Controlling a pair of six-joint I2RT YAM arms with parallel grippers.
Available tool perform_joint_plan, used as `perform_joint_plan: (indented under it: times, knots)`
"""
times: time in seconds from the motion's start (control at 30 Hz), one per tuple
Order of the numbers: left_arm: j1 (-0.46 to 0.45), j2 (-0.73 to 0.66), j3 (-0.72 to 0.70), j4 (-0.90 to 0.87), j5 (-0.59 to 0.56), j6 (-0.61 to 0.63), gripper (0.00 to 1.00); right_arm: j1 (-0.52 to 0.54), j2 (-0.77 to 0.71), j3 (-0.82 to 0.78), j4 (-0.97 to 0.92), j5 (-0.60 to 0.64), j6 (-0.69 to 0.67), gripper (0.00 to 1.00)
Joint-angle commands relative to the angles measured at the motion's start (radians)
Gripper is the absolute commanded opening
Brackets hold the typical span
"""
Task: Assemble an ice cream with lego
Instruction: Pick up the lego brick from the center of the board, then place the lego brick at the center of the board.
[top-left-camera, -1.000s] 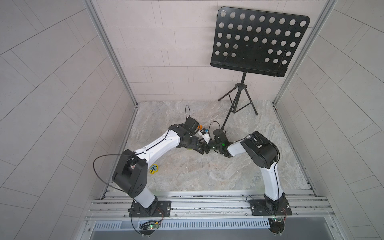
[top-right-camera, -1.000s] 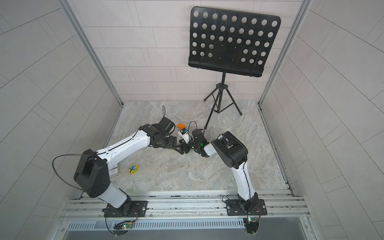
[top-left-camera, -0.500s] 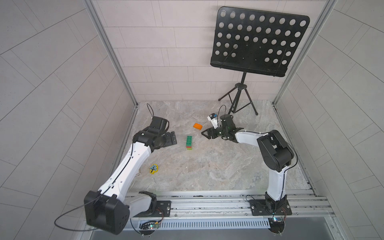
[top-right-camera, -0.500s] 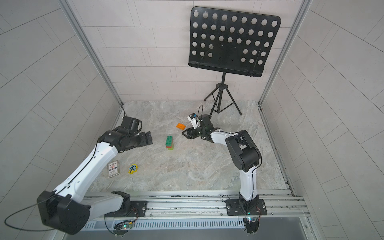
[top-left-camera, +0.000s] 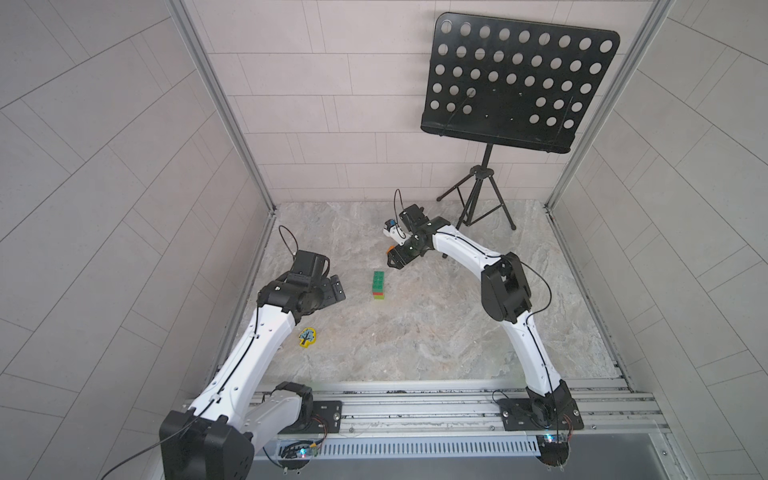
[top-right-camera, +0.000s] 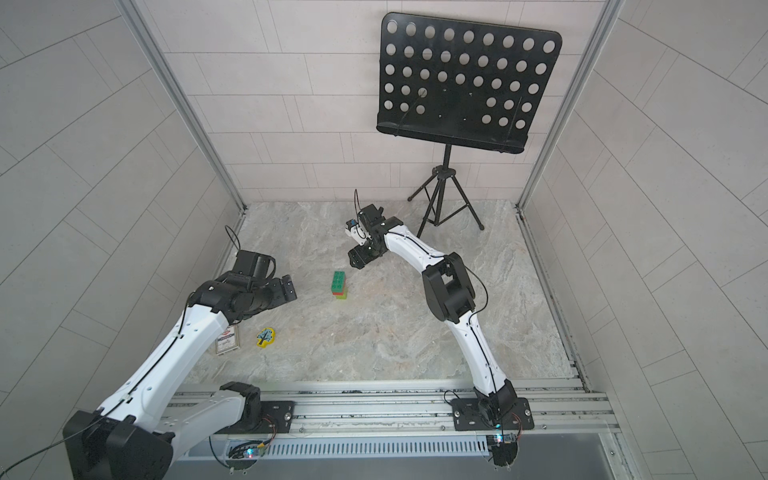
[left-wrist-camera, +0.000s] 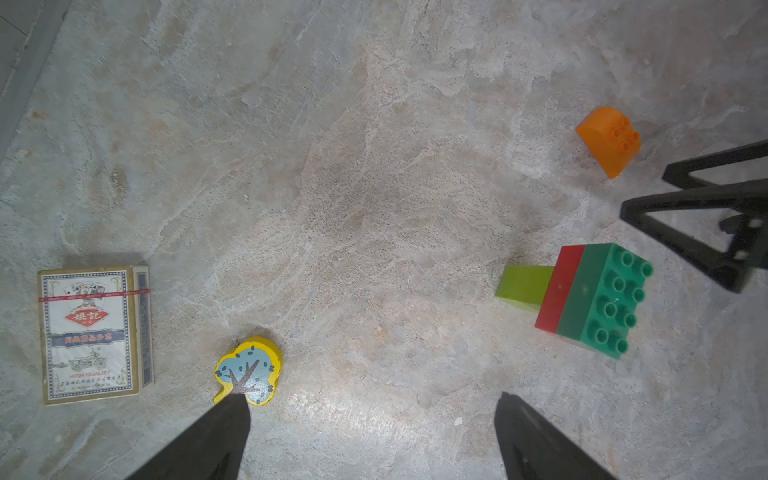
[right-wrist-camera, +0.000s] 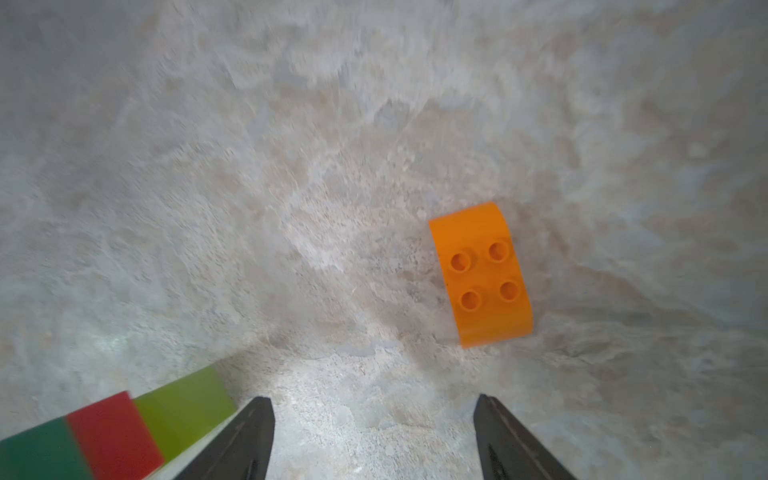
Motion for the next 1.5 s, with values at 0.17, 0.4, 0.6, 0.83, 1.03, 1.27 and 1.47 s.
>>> perform_joint_plan:
  times: [0.17,0.4,0.6,0.83,1.03,1.27,1.47]
  knots:
    - [0.007,-0.028,0.028,-0.032,-0.025,-0.011,1.00,0.000,0.151,0.260,-0.136,0.128,-0.074,0.84]
    - [0.006,-0.013,0.030,-0.026,0.004,-0.007,1.00,-0.002,0.183,0.281,-0.115,0.180,-0.124,0.85]
    - [0.007,0.004,0.029,-0.020,0.025,-0.007,1.00,-0.006,0.226,0.301,-0.066,0.137,-0.142,0.85]
    - [0.007,0.006,0.028,-0.017,0.029,-0.004,1.00,-0.006,0.292,0.368,-0.039,0.141,-0.102,0.65]
    - [0.007,0.001,0.029,-0.015,0.036,-0.001,0.99,-0.013,0.215,0.283,-0.056,0.284,0.074,0.10]
    - [0.004,-0.015,0.024,-0.002,0.081,0.016,0.99,-0.011,-0.339,-0.611,0.338,0.496,0.449,0.07]
    - [-0.010,-0.025,0.014,0.024,0.143,0.034,0.99,-0.004,-0.546,-0.925,0.295,0.503,0.707,0.00]
